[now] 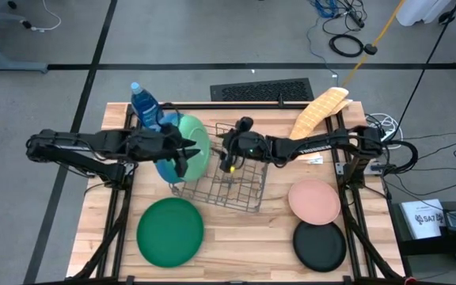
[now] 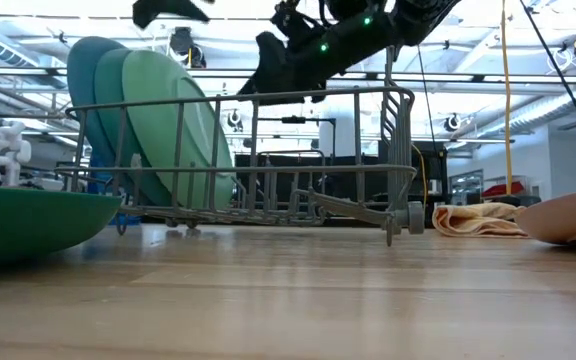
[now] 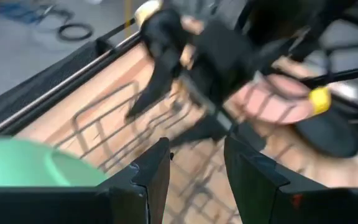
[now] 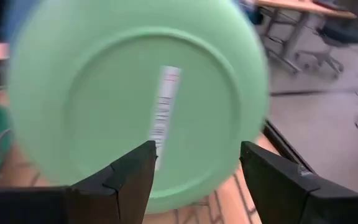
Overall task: Sort dishes
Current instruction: Put the dark green plate into the dish rack
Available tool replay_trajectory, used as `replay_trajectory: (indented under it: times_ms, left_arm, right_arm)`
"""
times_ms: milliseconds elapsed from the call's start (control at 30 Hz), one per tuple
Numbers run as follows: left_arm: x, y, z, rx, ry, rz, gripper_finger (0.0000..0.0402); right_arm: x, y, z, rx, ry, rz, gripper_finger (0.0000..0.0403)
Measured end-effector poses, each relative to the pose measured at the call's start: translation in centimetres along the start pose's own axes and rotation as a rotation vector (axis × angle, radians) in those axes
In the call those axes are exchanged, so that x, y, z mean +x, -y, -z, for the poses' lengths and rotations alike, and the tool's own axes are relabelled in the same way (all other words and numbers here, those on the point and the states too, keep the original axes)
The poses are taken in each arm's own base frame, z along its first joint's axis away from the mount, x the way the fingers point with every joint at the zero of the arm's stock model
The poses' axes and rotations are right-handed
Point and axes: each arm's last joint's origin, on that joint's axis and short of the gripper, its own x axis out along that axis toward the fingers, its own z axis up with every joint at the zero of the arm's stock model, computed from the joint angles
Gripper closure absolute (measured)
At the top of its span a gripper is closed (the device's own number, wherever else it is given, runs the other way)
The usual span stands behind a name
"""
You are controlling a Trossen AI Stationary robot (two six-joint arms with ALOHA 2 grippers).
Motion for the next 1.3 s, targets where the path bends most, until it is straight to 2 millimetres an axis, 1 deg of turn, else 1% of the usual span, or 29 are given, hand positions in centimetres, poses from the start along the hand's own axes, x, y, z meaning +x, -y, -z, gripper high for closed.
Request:
replay_trajectory:
  times_ms: [133,233,300,333,433,533,633,700,800,967,1067,1133,1200,1300]
  left_arm:
    - [-2.4,0.6,-1.6,0.052,0.072,0.082,0.0251]
    - [-3.9,1.4,-1.7,0.106,0.063,0.214,0.0251]
    - [-4.5,1.9,-0.7,0.108,-0.031,0.291,0.0251]
    - [-4.7,2.2,0.0,0.096,-0.097,0.304,0.0253]
    - [-5.2,3.3,2.8,0.054,-0.333,0.288,0.0258]
    - [-5.4,5.5,5.2,0.066,-0.485,0.294,0.0265]
    - [-5.4,8.4,7.0,0.095,-0.535,0.368,0.0272]
    - [-4.9,10.3,8.3,0.104,-0.569,0.386,0.0275]
    - [-3.7,12.9,10.8,0.111,-0.64,0.369,0.0277]
    - [-0.7,16.3,16.0,0.119,-0.818,0.31,0.0277]
    - [0.9,17.8,18.9,0.091,-0.945,0.309,0.0277]
    - [1.8,18.5,20.5,0.068,-0.993,0.302,0.0277]
    - [2.3,19.0,21.7,0.05,-1.017,0.298,0.0277]
    - [2.9,19.5,22.9,0.035,-1.021,0.283,0.0277]
  right_arm:
    - [-0.7,-1.9,-0.5,-0.073,0.038,-0.065,0.0174]
    - [-1.6,-3.6,-0.9,-0.128,0.061,-0.109,0.0174]
    - [-2.5,-4.4,-1.4,-0.146,0.071,-0.135,0.0174]
    - [-3.1,-4.7,-1.8,-0.149,0.086,-0.147,0.0174]
    - [-5.2,-5.0,-3.4,-0.175,0.122,-0.166,0.0174]
    - [-7.5,-4.8,-5.1,-0.199,0.154,-0.176,0.0174]
    - [-9.8,-4.1,-6.5,-0.205,0.184,-0.185,0.0174]
    - [-10.9,-3.5,-7.2,-0.2,0.194,-0.183,0.0174]
    - [-12.2,-2.9,-7.8,-0.199,0.198,-0.184,0.0174]
    - [-13.6,-2.6,-8.3,-0.21,0.201,-0.196,0.0174]
    - [-14.3,-2.4,-8.7,-0.223,0.225,-0.197,0.0174]
    - [-14.6,-2.2,-9.0,-0.221,0.237,-0.195,0.0174]
    - [-14.9,-2.1,-9.1,-0.218,0.243,-0.194,0.0174]
    - [-15.1,-2.0,-9.3,-0.215,0.248,-0.193,0.0174]
